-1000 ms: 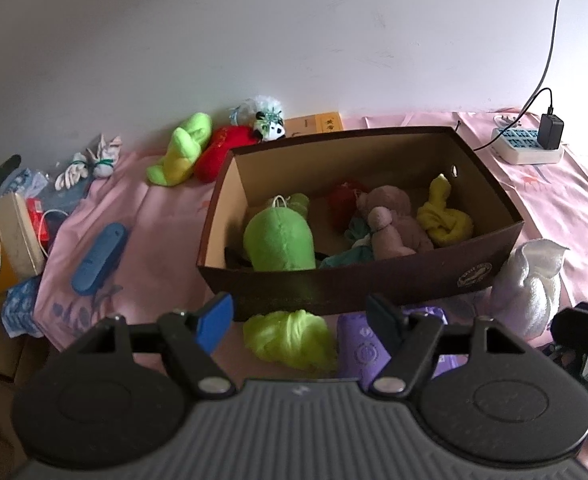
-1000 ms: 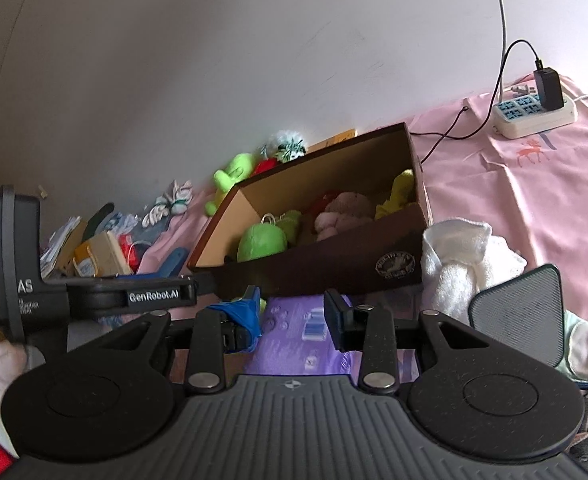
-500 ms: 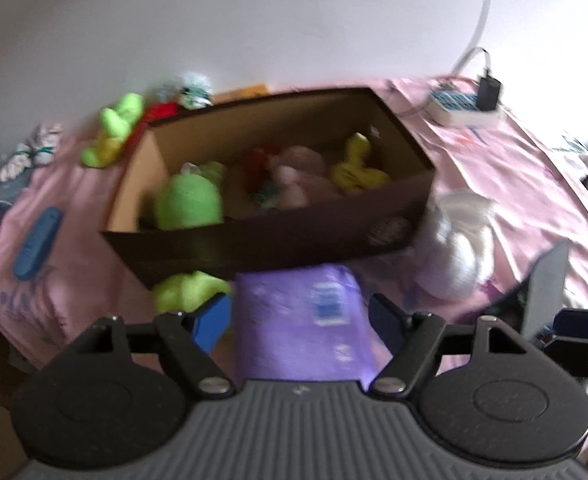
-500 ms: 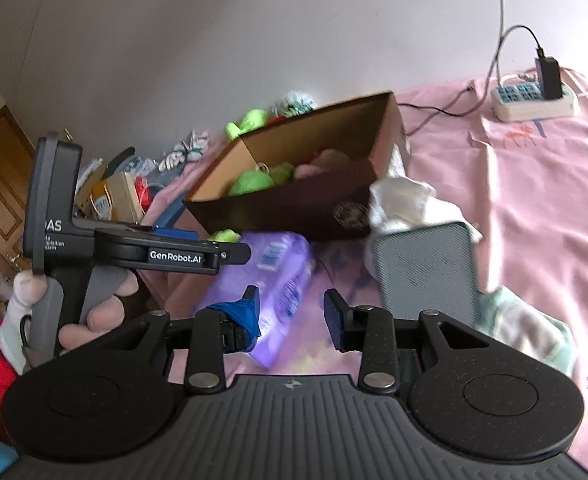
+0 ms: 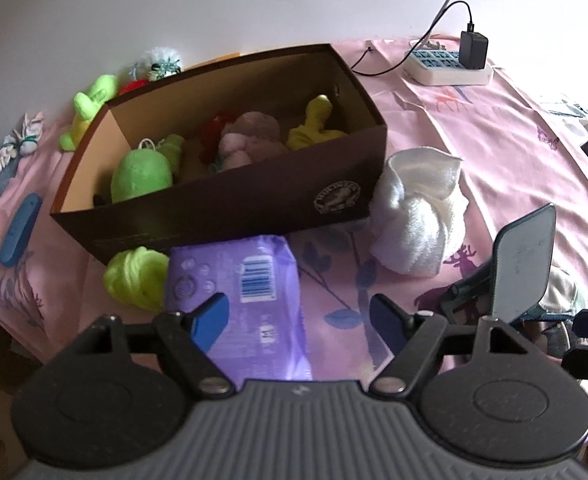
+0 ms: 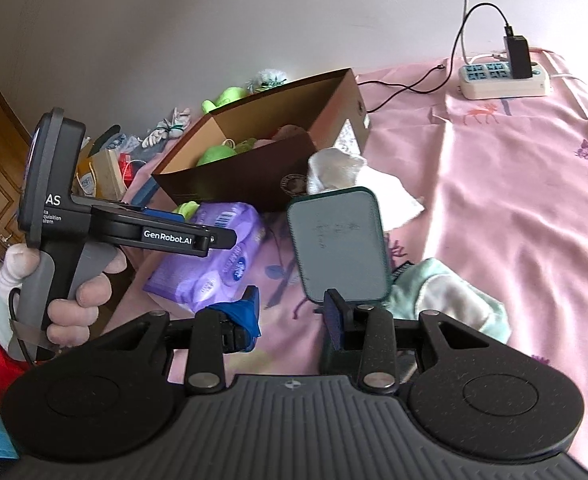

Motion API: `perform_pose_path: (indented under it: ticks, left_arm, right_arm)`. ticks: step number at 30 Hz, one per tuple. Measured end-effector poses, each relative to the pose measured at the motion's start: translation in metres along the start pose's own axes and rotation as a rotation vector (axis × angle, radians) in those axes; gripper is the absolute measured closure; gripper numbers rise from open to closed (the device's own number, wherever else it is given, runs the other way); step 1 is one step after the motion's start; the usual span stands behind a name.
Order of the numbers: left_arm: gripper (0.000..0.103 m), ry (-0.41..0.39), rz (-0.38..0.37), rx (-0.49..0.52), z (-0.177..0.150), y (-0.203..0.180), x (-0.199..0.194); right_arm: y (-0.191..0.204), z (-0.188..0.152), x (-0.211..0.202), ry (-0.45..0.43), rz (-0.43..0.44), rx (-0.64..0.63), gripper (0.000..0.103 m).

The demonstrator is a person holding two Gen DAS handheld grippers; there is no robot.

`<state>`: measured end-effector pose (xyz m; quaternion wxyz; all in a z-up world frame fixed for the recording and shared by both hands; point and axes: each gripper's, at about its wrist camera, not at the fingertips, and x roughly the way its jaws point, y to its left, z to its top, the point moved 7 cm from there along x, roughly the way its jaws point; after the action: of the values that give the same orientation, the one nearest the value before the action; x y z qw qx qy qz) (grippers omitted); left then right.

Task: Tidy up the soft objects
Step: 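Grasp the white towel with the left tool while the right tool grasps the teal sock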

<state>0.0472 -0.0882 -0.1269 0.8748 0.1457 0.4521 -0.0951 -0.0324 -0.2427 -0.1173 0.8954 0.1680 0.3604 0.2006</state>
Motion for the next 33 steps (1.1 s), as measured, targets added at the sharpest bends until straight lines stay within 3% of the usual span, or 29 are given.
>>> perform_pose_path:
  ticks: [20, 33]
  left_arm:
    - [0.022, 0.026, 0.053, -0.03, 0.008, -0.014, 0.015]
    - [0.021, 0.01, -0.037, -0.044, -0.014, 0.003, 0.022]
  right_arm:
    - [-0.063, 0.005, -0.004, 0.008, -0.066, 0.08, 0.084]
    - [-0.099, -0.003, 0.011, 0.063, -0.192, 0.068, 0.084]
